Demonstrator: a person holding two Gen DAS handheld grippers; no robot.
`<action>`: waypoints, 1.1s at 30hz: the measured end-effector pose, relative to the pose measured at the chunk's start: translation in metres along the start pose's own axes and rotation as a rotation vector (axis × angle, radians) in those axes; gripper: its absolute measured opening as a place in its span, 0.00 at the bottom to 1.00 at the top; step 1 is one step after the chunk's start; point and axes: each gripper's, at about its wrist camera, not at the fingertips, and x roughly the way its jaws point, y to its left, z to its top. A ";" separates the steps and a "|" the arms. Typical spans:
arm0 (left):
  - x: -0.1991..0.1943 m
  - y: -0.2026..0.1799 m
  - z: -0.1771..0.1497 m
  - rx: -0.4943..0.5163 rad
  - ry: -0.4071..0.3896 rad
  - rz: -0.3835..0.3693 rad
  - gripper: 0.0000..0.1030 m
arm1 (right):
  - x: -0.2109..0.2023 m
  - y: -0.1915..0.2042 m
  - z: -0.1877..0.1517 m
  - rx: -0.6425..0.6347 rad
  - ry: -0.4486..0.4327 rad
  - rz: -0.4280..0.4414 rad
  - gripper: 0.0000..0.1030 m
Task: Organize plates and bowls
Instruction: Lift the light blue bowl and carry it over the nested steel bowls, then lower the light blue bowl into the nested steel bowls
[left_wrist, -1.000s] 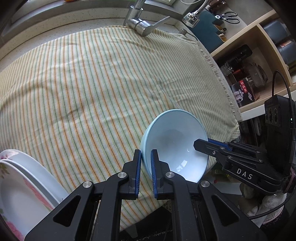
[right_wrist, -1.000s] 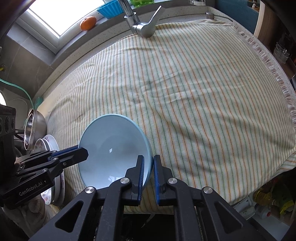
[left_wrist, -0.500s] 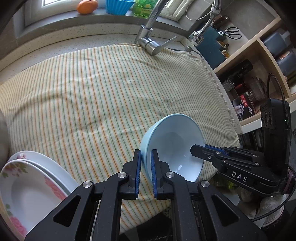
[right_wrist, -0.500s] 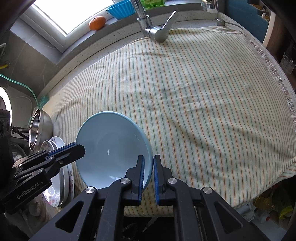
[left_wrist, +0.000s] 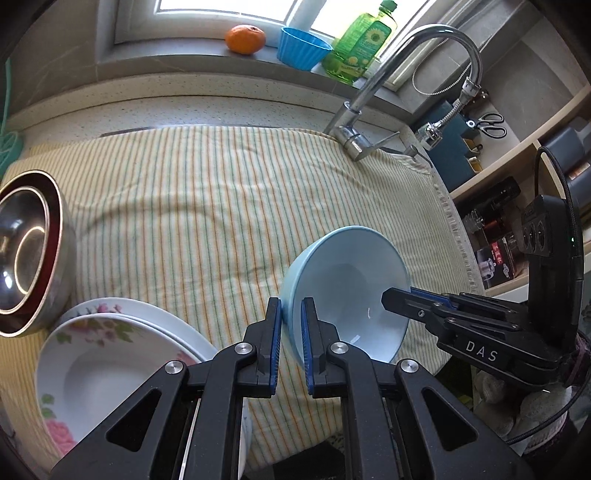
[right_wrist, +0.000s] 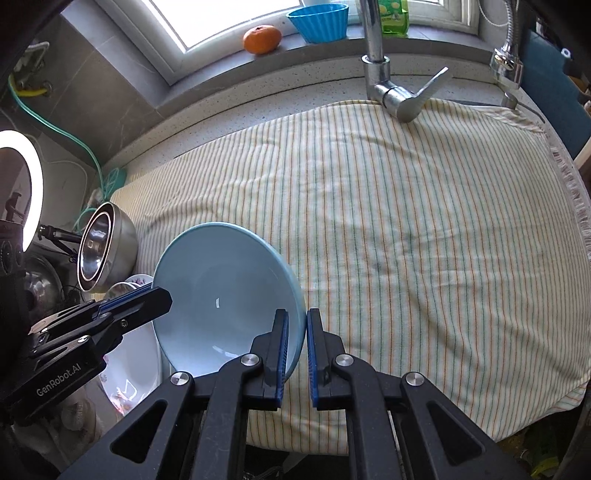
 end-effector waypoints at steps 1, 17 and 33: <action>-0.003 0.004 0.001 -0.009 -0.008 0.005 0.09 | 0.001 0.006 0.004 -0.013 0.000 0.003 0.09; -0.061 0.077 0.002 -0.174 -0.150 0.093 0.09 | 0.020 0.100 0.045 -0.210 0.008 0.090 0.09; -0.106 0.142 -0.006 -0.322 -0.269 0.180 0.09 | 0.030 0.202 0.075 -0.416 -0.022 0.136 0.09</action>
